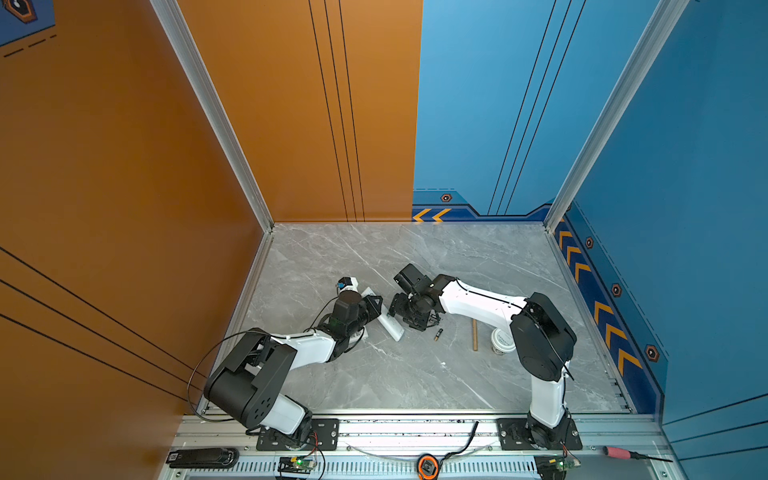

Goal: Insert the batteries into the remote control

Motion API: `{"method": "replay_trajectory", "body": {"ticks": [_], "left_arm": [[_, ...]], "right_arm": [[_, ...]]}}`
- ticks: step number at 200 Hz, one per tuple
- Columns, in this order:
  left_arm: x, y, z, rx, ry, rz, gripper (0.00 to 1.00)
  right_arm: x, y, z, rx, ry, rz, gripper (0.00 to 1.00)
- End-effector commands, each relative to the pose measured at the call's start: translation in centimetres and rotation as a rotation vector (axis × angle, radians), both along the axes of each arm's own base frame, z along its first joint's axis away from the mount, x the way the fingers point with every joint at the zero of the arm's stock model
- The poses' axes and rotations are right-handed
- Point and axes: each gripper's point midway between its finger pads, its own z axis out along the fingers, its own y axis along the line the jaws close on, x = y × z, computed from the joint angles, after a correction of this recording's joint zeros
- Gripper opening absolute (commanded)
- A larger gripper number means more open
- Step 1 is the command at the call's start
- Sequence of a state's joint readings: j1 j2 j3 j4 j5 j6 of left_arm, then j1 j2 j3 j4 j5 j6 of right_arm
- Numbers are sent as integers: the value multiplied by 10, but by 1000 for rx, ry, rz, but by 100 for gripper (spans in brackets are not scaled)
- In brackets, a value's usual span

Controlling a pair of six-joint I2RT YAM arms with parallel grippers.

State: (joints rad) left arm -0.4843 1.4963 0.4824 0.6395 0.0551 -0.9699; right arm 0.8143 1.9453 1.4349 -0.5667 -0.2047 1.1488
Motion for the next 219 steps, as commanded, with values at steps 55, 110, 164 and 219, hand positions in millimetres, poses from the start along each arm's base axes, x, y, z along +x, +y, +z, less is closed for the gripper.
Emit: {"method": "replay_trajectory", "body": {"ticks": [55,110,164,219], "left_arm": [[-10,-8,-14,56,6,-57,0],[-10,-8,-16,70,4,-51,0],[-11,-5,-19,91,1,-51,0],[-13,-3,-26,116,9,-57,0]], "right_arm": [[-40,-8,-49,-122,119,118,74],[-38,-24,-53,-211,114,170,67],[-33,-28,-42,-250,88,197,58],[-26,-27,-25,-261,50,201,50]]}}
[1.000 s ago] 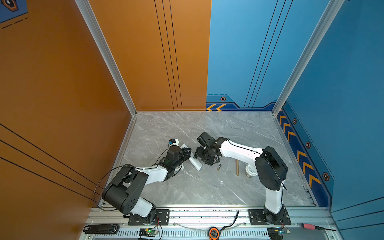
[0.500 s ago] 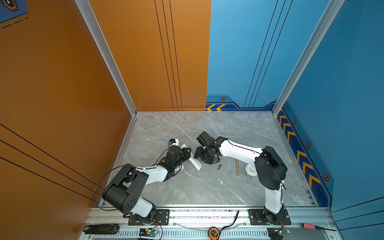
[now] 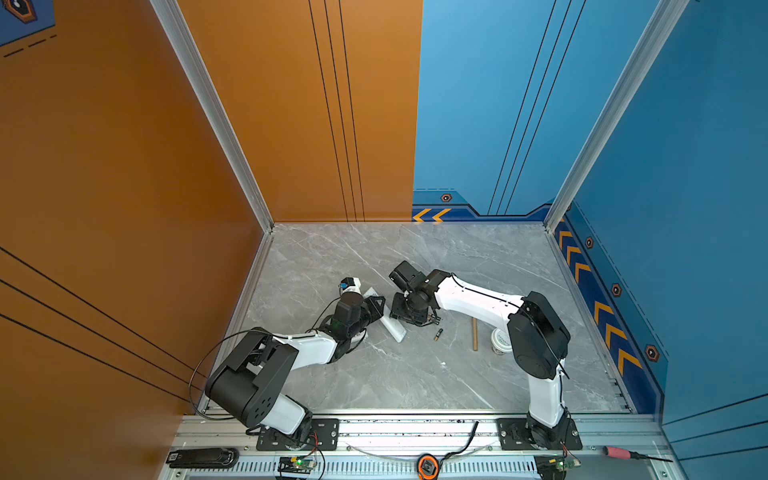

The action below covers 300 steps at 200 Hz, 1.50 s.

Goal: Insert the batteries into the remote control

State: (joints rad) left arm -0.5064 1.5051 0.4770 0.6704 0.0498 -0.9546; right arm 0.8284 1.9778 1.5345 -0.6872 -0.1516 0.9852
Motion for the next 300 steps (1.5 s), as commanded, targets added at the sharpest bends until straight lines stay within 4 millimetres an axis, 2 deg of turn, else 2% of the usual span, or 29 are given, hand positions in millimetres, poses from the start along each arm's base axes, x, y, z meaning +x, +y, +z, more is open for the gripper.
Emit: {"method": "replay_trajectory", "body": {"ticks": [1,106,202,231,243,267,288,300], "left_arm": [[-11,5,-27,111,30,-30,0],[-12,9,-34,148,34,-38,0],[-12,11,-34,158,32,-43,0],[-12,11,-34,158,32,-45,0],[-12,11,-33,154,29,-46,0],[-12,12,-30,126,32,-40,0],[-9,16,-13,71,-3,-14,0],[-5,19,6,39,-43,0,0]], "right_arm": [[-28,-25,-31,-173,100,47,50],[-20,-34,-9,-208,42,32,43],[-18,-42,12,-193,4,-8,42],[-17,-37,21,-168,-7,-12,42],[-16,-33,26,-148,-10,-9,46],[-13,-23,35,-58,9,-68,62],[-9,-25,45,21,8,-146,77],[-6,-29,54,74,2,-195,83]]}}
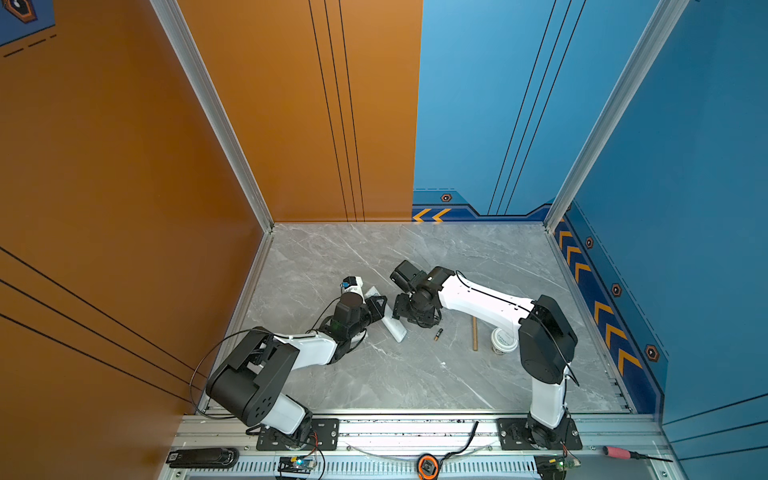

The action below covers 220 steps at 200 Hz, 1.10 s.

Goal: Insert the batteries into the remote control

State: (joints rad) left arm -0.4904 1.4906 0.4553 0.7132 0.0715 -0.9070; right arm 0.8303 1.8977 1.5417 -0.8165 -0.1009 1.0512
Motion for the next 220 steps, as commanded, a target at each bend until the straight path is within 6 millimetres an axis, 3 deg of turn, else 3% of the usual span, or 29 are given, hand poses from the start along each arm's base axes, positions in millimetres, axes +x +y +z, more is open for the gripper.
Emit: {"method": "replay_trajectory", "body": {"ticks": [1,21,40,84,110,220], "left_arm": [[-5,16,1,23,4,24,0],[0,21,37,-5,-55,45,0],[4,23,67,2,-102,56,0],[8,26,106,-14,-157,81,0],[6,30,116,3,-173,89,0],[5,25,115,14,-177,89,0]], "right_arm": [[6,-5,30,130,-20,-121,83],[11,-5,54,217,-55,-181,94],[13,0,65,255,-63,-196,100],[19,32,77,325,-67,-156,100],[20,38,77,334,-68,-152,100],[11,41,47,291,-11,-136,89]]}}
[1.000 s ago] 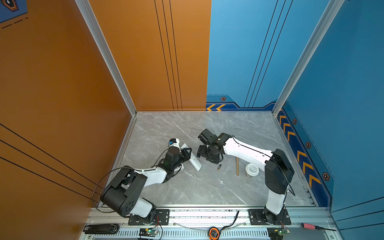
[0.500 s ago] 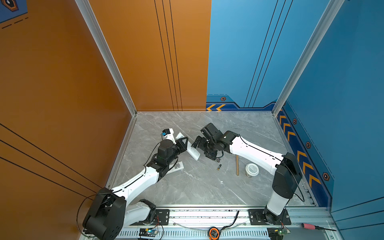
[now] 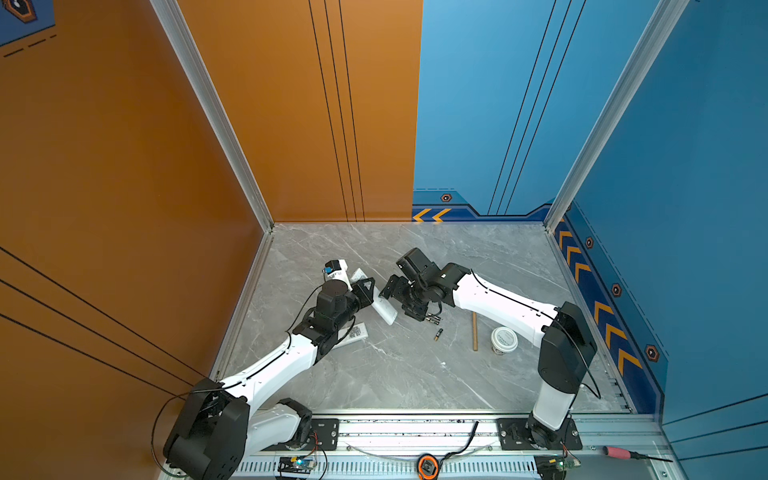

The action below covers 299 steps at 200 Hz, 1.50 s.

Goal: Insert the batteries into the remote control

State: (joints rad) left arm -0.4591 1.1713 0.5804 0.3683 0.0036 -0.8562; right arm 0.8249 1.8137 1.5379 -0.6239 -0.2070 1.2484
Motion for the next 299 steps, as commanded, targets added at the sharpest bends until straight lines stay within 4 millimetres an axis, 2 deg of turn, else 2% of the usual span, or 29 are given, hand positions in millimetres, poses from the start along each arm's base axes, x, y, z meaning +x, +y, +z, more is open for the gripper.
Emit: {"method": "replay_trajectory", "body": {"ticks": [1,83,135,197,234,261,299], "left_arm": [[5,-1,19,-2,-55,12,0],[15,-10,45,-62,-89,20,0],[10,-22,58,68,-143,-30,0],[0,-34,61,228,-175,-68,0],[0,-36,53,257,-163,-73,0],[1,-34,49,260,-154,-61,0],[4,-30,52,255,-153,-41,0]], "right_arm": [[-4,1,-11,-14,26,3,89],[-1,1,-18,-34,33,10,84],[0,-8,-27,-85,45,13,74],[0,-18,-36,-145,51,30,62],[-1,-22,-40,-165,54,35,57],[-1,-20,-29,-138,42,38,60],[1,-22,1,-55,16,-24,70]]}}
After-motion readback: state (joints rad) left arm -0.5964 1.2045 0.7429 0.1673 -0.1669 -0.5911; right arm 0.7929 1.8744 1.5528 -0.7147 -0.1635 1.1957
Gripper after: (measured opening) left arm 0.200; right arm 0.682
